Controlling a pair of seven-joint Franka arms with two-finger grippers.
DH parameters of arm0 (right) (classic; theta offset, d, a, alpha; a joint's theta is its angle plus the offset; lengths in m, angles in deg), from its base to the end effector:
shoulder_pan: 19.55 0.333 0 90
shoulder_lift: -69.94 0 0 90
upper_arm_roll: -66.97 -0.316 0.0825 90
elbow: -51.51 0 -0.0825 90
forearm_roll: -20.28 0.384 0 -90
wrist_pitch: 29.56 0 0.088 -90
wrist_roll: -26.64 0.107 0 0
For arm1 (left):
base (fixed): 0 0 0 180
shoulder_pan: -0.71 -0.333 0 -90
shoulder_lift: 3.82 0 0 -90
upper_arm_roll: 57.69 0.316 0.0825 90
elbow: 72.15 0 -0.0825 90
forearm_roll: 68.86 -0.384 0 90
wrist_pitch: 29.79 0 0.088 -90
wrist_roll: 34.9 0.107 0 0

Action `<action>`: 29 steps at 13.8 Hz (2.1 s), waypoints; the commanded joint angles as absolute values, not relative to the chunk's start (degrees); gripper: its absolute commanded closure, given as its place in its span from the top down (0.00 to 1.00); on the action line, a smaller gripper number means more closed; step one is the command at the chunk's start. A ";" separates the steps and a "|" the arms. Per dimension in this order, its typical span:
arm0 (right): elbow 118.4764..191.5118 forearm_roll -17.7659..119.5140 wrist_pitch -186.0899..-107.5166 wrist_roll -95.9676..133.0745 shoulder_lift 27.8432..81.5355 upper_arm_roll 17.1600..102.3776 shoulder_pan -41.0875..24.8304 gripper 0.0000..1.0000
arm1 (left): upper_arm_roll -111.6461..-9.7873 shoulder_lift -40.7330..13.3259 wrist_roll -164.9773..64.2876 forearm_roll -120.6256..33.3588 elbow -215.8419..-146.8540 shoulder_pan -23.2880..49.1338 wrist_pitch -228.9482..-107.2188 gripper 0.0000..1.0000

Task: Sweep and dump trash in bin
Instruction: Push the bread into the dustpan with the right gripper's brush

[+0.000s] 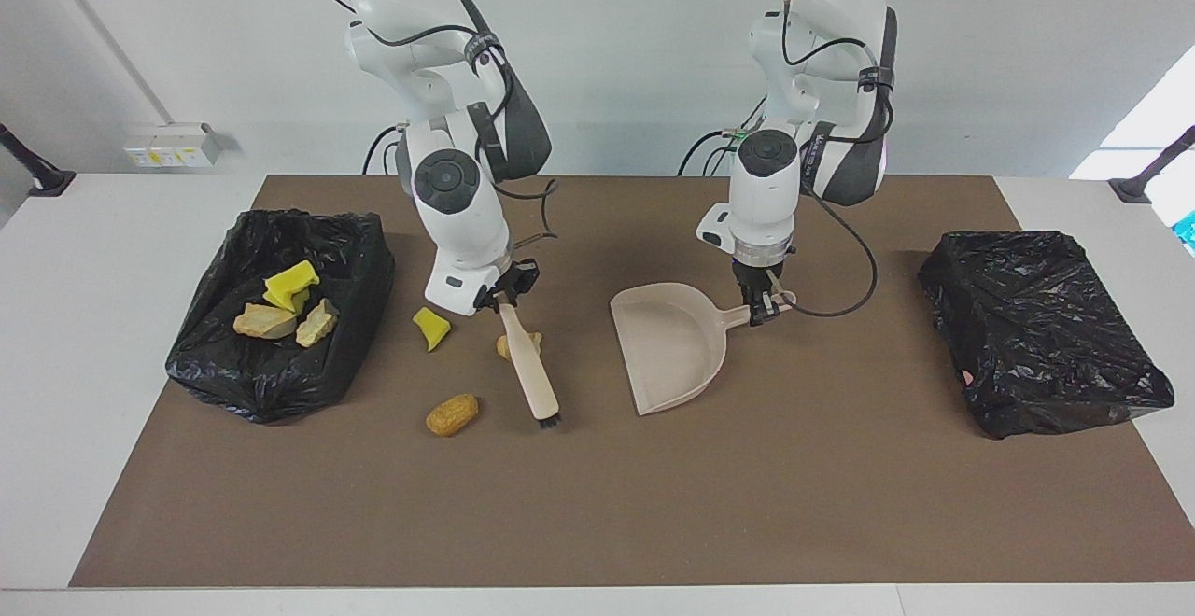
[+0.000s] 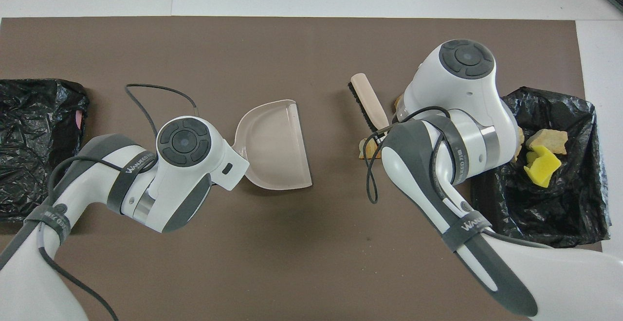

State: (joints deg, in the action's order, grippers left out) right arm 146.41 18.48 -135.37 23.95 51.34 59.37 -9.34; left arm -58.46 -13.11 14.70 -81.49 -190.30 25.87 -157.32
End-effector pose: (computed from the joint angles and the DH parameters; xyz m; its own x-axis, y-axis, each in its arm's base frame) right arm 0.6093 0.1850 0.4125 0.9260 0.3544 -0.1301 0.3550 -0.9347 -0.0195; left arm 0.5212 -0.2456 0.3573 0.1240 -0.9828 -0.1370 -0.9885 -0.1102 -0.1037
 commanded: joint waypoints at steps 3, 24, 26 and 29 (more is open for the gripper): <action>145.72 6.49 -138.61 23.74 50.52 59.06 -15.14 0.00 | -58.13 -11.11 12.91 -82.74 -193.00 26.37 -159.51 0.00; 154.16 45.39 -146.08 30.15 50.61 58.27 1.88 0.00 | -58.13 -11.11 11.42 -82.66 -193.18 26.11 -159.60 0.00; 153.73 50.06 -146.63 31.47 50.61 58.27 2.33 0.00 | -58.13 -11.11 11.42 -82.66 -193.18 26.11 -159.60 0.00; 152.84 50.70 -142.96 32.18 52.36 59.05 0.84 0.00 | -58.13 -11.11 11.33 -82.66 -193.18 26.11 -159.60 0.00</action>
State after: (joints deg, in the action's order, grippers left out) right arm 152.16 49.28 -145.31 31.29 49.72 58.68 2.47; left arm -58.41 -12.77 13.08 -81.50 -191.00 25.87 -158.06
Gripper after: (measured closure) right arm 0.744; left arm 0.687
